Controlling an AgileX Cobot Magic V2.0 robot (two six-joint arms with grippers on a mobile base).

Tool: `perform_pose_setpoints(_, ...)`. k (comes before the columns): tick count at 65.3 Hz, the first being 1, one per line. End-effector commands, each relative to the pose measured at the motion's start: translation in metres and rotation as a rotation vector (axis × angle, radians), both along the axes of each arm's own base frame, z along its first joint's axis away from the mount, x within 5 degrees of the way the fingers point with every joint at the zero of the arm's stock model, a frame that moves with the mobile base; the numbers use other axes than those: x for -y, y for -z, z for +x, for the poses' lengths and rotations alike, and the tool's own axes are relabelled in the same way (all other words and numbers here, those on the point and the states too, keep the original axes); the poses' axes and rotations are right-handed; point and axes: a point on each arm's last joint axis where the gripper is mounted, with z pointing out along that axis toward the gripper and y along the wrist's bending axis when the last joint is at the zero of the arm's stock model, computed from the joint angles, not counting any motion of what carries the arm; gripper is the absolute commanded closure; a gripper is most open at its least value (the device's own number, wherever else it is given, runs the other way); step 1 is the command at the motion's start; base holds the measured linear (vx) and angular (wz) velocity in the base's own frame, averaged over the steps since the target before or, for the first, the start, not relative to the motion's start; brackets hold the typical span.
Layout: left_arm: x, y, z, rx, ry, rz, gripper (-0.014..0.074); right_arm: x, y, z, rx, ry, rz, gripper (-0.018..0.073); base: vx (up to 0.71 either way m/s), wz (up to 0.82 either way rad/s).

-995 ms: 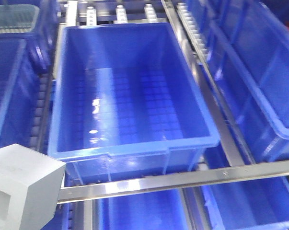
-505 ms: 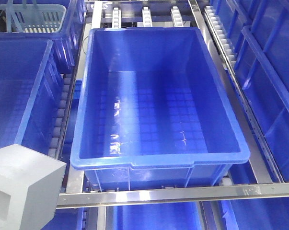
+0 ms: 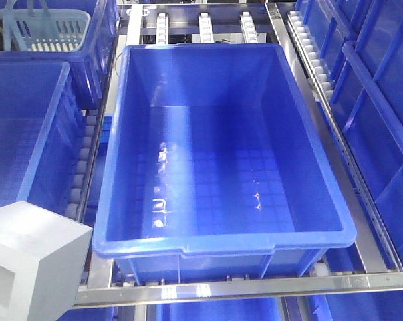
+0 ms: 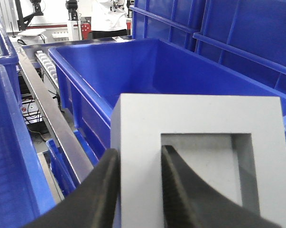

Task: Sort gray base to blue bin
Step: 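Turn and approach the large empty blue bin on the roller rack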

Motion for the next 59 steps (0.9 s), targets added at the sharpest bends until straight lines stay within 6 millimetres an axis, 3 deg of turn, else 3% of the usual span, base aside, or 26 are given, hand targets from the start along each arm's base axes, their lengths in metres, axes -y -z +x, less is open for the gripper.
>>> perform_pose_setpoints(1,-0.0014,-0.0185,0.0002,0.1,-0.015,-0.073,0.0602,-0.0002,-0.0022,-0.0001,0.07,-0.002,-0.011,0.0568,0.08,-0.04)
perform_pose_setpoints(59,-0.0014,-0.0185,0.0002,0.1,-0.015,-0.073,0.0602,-0.0002,-0.0022,-0.0001,0.07,-0.002,-0.011,0.0568,0.07,-0.02)
